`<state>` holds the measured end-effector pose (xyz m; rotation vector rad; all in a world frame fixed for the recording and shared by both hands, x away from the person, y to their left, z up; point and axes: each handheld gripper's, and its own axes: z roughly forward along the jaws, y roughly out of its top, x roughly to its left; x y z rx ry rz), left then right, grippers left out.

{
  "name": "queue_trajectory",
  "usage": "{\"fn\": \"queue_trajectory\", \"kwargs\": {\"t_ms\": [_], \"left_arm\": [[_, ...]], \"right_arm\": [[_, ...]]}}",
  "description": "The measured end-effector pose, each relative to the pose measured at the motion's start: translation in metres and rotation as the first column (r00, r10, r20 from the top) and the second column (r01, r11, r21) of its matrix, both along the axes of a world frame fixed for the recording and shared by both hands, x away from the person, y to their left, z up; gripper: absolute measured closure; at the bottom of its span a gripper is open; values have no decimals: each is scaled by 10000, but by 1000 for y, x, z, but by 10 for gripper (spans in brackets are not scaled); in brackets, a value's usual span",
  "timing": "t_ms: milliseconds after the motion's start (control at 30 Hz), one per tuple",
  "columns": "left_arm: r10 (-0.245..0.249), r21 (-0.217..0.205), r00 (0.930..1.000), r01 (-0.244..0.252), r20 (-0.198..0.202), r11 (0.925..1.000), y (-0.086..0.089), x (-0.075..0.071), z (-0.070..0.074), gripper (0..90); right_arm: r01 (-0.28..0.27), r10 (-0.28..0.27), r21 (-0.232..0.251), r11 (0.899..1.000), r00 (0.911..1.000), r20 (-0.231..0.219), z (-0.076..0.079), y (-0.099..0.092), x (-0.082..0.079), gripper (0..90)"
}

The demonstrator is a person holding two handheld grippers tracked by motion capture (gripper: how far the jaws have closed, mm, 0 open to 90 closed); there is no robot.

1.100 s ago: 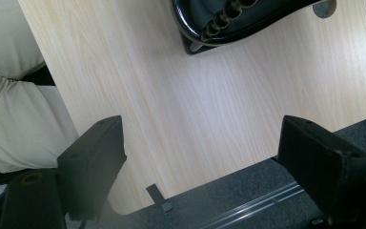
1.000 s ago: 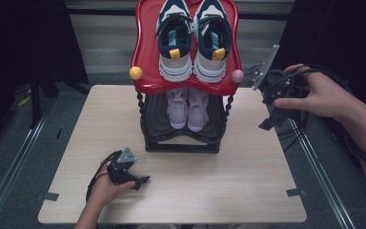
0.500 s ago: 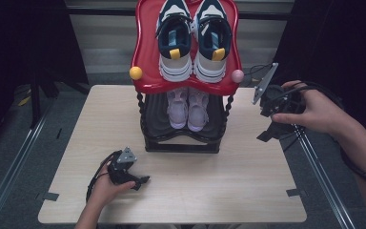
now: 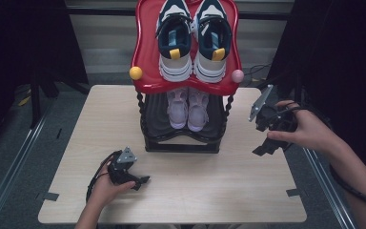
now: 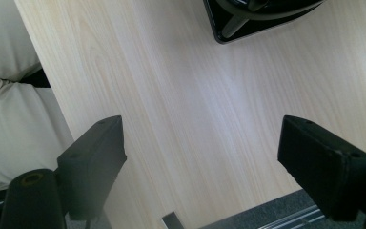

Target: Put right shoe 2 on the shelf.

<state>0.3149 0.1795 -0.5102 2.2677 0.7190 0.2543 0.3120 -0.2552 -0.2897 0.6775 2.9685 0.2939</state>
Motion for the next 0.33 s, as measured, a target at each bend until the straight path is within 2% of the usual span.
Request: {"fn": "queue_trajectory", "kwargs": {"t_ms": [200, 333], "left_arm": [[32, -8, 10000, -31, 29, 10000, 0, 0, 0, 0], [32, -10, 10000, -32, 35, 10000, 0, 0, 0, 0]], "right_arm": [[42, -41, 165, 9999, 10000, -65, -21, 1, -5, 156], [-56, 54, 293, 9996, 10000, 58, -33, 1, -5, 155]]}}
